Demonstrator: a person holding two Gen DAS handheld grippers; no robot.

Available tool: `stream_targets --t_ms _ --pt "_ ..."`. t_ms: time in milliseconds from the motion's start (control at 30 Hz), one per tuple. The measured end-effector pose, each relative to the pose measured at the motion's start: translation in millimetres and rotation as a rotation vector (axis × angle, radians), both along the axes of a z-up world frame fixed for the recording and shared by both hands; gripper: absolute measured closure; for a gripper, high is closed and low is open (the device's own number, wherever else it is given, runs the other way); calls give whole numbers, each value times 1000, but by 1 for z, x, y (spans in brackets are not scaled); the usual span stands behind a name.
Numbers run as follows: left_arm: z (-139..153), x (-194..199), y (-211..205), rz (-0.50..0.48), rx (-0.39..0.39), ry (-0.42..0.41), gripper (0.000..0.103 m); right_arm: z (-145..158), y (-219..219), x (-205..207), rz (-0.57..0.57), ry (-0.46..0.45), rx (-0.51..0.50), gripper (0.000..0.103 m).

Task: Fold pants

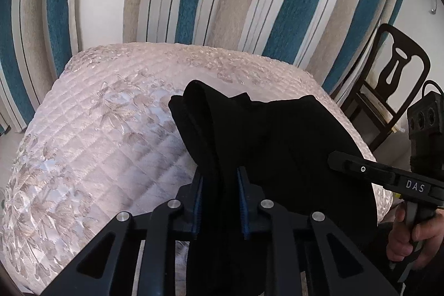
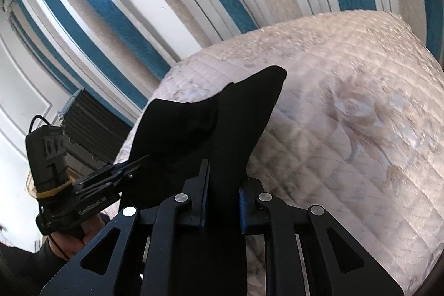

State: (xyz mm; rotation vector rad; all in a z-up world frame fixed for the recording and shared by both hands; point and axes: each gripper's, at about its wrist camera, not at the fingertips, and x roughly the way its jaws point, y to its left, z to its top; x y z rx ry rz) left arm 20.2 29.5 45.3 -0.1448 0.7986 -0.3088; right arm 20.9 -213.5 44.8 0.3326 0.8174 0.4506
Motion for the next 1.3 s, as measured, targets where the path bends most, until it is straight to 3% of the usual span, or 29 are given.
stream_targets --t_ms 233,433,567,667,767,1033,1300 --pt "22 38 24 28 21 -59 80 16 22 48 37 -30 26 86" --pt "33 93 58 78 63 -90 79 20 55 120 86 -25 55 86" --pt "11 128 84 120 70 -45 78 -6 75 166 116 30 32 83" --pt "-20 143 97 153 83 36 66 -29 76 182 54 93 -77 74" --pt "-25 133 111 169 21 32 63 -29 63 169 18 50 -98 66" --pt "5 79 94 216 133 -47 64 -5 77 85 25 -91 -254 66" --pt "17 33 70 230 161 -71 64 2 94 31 37 -133 -312 66"
